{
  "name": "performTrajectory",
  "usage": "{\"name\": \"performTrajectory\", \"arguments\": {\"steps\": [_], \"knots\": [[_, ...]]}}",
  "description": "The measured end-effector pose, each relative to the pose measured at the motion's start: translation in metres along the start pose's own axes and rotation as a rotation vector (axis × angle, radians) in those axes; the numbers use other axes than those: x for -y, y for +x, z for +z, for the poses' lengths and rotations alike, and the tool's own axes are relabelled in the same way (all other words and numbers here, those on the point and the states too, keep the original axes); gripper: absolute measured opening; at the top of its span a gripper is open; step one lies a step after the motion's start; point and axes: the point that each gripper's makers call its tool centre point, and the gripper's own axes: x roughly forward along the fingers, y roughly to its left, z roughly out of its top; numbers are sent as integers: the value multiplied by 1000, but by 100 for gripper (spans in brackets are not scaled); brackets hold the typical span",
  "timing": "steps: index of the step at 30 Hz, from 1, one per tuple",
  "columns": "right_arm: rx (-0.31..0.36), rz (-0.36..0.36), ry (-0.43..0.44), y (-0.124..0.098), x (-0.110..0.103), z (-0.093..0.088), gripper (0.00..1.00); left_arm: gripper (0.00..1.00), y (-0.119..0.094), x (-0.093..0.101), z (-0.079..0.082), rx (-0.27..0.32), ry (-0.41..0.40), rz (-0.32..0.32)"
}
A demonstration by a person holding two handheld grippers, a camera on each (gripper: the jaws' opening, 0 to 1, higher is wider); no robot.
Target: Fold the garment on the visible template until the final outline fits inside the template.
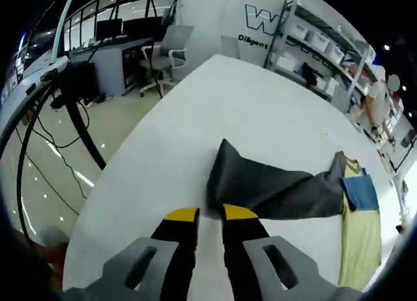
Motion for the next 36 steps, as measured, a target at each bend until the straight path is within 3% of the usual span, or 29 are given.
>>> {"name": "performTrajectory", "arguments": {"steps": [3,5,7,10,16,21,25,27,29,31,36], "knots": [[0,-6,3,0,2,0,94,50,0,-1,14,42,22,13],[3,-13,5,0,3,0,94,53,4,-2,29,62,105,6],[13,-14,12,0,3,2,94,50,8,3,38,72,155,-27],[14,-18,10,0,5,2,95,50,21,14,45,66,135,-92],[20,-16,5,0,8,5,98,46,44,12,41,-19,210,-77],[20,-13,10,-1,9,4,99,25,58,16,41,-64,159,-132],[10,-15,11,-2,11,2,99,26,62,15,48,-46,172,-128],[7,-21,8,-3,12,1,99,26,62,17,49,-65,206,-122],[7,-23,10,-4,13,2,99,20,61,20,46,-82,273,-115],[9,-29,11,-4,13,2,99,1,60,22,45,-84,281,-119],[4,-35,19,-6,13,-1,99,2,55,16,52,-49,303,-75]]}}
